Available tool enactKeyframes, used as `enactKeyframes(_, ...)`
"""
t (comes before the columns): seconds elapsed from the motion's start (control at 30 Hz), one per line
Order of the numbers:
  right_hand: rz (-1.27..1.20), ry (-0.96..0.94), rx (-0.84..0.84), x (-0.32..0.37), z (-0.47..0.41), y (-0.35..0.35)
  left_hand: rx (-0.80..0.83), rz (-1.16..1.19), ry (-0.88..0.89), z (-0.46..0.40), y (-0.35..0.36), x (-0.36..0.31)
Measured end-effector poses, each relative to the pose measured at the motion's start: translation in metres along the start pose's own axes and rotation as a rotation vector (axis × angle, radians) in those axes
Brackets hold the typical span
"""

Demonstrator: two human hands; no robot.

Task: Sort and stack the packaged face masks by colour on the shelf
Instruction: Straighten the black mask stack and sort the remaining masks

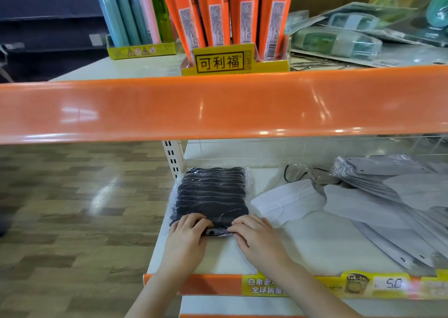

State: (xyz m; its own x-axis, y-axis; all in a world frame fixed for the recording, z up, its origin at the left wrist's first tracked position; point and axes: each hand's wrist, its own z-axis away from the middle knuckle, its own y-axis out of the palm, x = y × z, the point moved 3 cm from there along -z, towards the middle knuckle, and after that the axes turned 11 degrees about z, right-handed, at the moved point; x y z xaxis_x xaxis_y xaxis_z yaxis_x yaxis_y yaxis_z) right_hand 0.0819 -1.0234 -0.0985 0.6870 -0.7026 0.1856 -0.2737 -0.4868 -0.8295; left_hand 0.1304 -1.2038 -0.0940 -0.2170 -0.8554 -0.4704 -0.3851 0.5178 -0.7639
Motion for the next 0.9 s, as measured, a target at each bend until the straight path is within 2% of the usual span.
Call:
enactKeyframes(0.2,-0.005,-0.031,0.022,0.004,0.001,-0.001,0.086,-0.086,-0.008,0.002,0.006,-0.004)
enactKeyframes(0.57,0.031,-0.015,0.095,0.005,0.003,-0.001,0.074,-0.135,-0.043,-0.001,0.011,-0.017)
enactKeyframes(0.7,0.060,0.009,-0.003,0.006,0.001,-0.015,0.066,-0.123,-0.058,-0.006,0.016,-0.033)
enactKeyframes(0.8,0.048,0.160,-0.136,-0.006,0.005,-0.039,0.091,-0.109,-0.022,-0.010,0.023,-0.054)
enactKeyframes(0.9,0.106,0.246,-0.150,-0.030,0.016,-0.058,0.132,-0.070,0.020,-0.015,0.037,-0.077)
